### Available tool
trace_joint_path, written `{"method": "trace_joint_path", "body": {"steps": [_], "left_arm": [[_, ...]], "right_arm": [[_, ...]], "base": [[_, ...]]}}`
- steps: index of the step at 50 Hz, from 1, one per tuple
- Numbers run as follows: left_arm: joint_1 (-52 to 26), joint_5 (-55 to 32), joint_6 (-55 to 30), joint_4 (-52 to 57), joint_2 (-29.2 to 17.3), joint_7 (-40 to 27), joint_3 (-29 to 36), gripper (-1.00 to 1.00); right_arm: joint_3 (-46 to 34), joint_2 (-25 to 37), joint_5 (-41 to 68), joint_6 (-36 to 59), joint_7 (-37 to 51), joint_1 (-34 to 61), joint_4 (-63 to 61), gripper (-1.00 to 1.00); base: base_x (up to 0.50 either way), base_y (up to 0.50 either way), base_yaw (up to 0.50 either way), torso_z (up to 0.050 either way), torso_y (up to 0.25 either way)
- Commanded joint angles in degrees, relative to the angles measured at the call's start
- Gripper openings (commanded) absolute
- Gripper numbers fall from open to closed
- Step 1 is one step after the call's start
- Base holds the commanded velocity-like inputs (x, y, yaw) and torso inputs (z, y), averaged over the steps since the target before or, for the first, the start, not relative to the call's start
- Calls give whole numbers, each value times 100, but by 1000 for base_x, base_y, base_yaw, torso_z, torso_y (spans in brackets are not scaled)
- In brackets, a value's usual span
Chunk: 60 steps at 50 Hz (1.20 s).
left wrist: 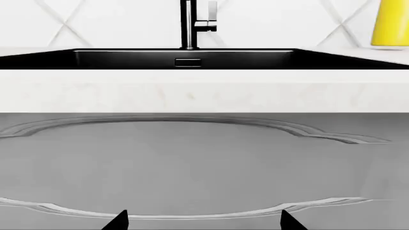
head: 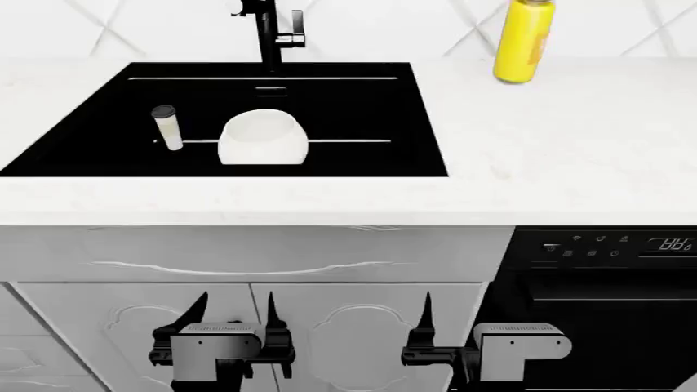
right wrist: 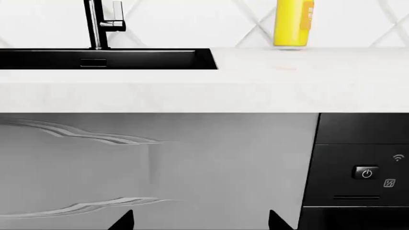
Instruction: Pick the cup and bowl from the sink and place them on the counter for drying.
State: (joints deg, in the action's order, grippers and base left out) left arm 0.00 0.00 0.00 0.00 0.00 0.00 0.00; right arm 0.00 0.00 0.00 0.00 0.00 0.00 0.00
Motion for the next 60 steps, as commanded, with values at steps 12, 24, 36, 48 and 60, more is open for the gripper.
{"method": "trace_joint_path", "body": {"steps": [12,24,36,48,60], "left_arm": [[3,-297,-34,25,-279,-298,319,100],[105,-444,40,46,-448,-369,392,100],[126,-515,38,40,-548,-443,480,100],[-85,-488,-81,-50,-513,-613,672,100],[-15,-554,-25,7,-637,-706,712,100]], "right_arm": [[-334,280,244,-158,319,-31,-23,100],[-457,388,364,-164,452,-41,-49,100],[-559,471,454,-152,534,10,0,100],[-664,544,516,-148,615,28,23,100],[-737,602,636,-148,684,35,55,100]], "base": [[0,0,0,0,0],[0,203,0,0,0],[0,500,0,0,0],[0,486,0,0,0],[0,44,0,0,0]]}}
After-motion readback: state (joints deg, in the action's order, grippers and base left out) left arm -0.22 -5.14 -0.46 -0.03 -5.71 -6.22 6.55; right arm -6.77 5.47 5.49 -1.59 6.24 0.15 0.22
